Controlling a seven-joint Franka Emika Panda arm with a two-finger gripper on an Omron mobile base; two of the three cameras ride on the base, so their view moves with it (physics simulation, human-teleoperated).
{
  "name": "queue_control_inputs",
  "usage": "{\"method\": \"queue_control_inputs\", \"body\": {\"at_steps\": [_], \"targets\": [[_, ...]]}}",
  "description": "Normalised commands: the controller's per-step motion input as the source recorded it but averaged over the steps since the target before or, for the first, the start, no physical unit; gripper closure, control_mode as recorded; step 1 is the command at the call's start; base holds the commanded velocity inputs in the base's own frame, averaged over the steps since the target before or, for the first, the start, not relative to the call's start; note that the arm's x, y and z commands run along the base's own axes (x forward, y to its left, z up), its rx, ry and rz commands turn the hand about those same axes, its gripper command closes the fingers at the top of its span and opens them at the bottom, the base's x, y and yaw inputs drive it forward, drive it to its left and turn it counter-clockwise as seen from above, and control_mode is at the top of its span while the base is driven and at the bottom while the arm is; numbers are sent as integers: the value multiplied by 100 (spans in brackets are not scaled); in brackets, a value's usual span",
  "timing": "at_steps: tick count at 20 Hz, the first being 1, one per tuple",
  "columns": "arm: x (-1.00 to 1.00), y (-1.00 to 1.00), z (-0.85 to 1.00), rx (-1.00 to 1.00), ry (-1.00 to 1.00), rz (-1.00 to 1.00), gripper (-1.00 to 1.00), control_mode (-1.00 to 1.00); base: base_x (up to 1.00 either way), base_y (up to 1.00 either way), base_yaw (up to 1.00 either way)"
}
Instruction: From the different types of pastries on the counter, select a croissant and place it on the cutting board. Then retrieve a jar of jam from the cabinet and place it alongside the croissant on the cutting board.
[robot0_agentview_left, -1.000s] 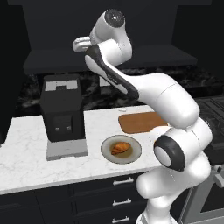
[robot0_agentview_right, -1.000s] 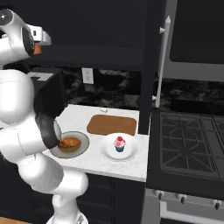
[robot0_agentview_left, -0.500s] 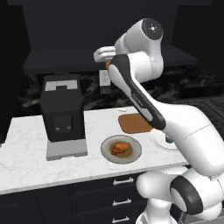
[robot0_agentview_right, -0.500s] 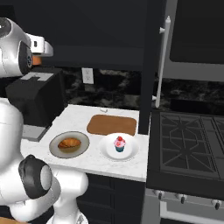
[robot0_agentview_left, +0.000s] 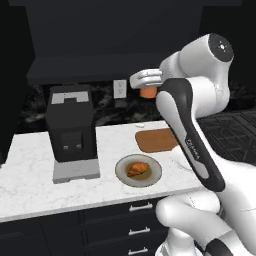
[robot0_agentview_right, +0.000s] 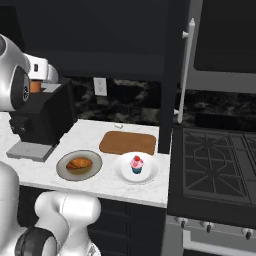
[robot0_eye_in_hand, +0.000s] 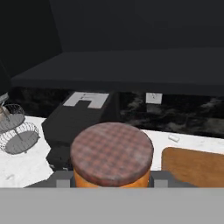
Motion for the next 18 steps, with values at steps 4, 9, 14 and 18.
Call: {"method": "queue_control_inputs", "body": {"at_steps": [4,9,14,18], "targets": [[-97,-32,-56,0,6,11,100,-100,0,0,0],[-45,-4,-97,0,0,17,100,-100,0,0,0],[11,0,-92,0,-4,20,100,-100,0,0,0],[16,-6,-63,-1,0,11,100,-100,0,0,0]]}}
